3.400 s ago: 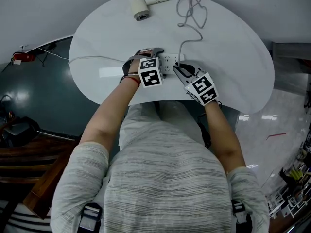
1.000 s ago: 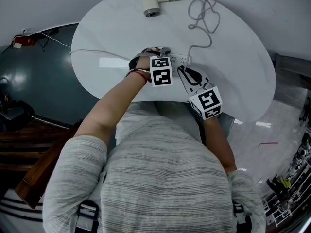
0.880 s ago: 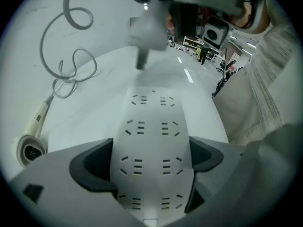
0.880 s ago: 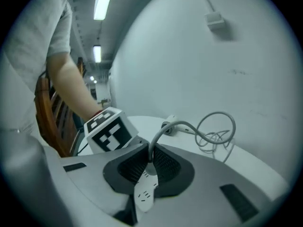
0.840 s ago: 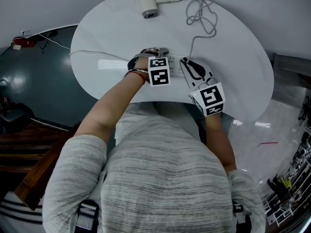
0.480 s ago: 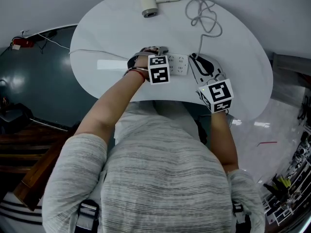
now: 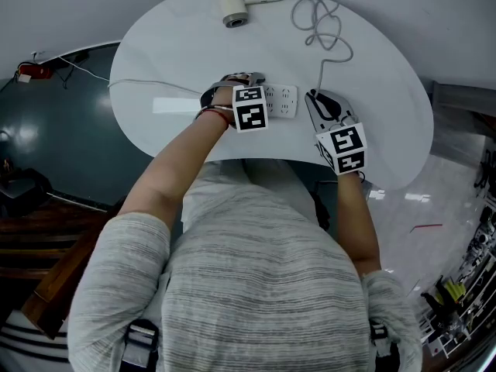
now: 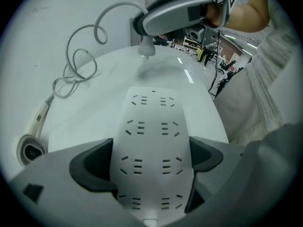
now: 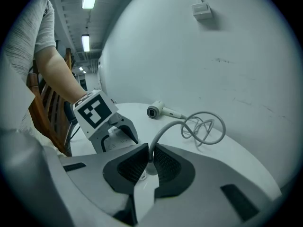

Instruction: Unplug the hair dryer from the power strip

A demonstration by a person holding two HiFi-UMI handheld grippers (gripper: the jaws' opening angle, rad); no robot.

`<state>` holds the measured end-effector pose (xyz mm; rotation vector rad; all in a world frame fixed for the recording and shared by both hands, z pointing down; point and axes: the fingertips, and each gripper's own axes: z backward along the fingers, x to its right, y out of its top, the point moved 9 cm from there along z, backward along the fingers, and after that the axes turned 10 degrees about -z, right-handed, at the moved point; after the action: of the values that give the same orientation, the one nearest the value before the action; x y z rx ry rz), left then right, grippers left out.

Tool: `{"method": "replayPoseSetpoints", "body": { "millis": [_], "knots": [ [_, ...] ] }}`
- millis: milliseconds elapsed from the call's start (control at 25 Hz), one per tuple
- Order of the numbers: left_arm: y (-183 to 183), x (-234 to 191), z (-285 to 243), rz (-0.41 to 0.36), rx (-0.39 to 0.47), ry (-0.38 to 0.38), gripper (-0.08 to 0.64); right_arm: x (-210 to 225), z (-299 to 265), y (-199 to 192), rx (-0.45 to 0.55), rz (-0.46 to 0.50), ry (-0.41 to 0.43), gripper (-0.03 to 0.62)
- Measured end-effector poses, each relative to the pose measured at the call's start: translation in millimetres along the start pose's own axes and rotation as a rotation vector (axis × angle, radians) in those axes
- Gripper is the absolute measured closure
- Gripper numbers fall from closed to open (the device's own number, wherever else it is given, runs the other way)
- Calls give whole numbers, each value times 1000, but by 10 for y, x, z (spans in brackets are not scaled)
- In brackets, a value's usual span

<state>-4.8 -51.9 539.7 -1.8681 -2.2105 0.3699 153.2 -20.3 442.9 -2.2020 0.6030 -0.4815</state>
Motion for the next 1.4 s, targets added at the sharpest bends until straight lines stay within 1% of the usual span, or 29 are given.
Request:
{"method": "replayPoseSetpoints", "body": {
  "millis": [320, 760, 1120, 1320, 1400],
  "knots": [
    [3, 2, 10, -2, 2, 3, 81, 15, -142, -285, -106, -27, -5, 545],
    [-6, 7, 6, -4, 5, 3, 81, 23, -281, -432, -186, -17, -17, 545],
    [-9, -1, 0, -4, 6, 4, 81, 7, -375, -444, -208, 4, -21, 545],
    [-8, -9, -1, -4, 7, 4, 81, 24, -404, -426, -207, -12, -19, 541],
    [-7, -5, 1, -5, 7, 4, 81, 20, -410, -443, -218, -18, -19, 511]
  ]
}}
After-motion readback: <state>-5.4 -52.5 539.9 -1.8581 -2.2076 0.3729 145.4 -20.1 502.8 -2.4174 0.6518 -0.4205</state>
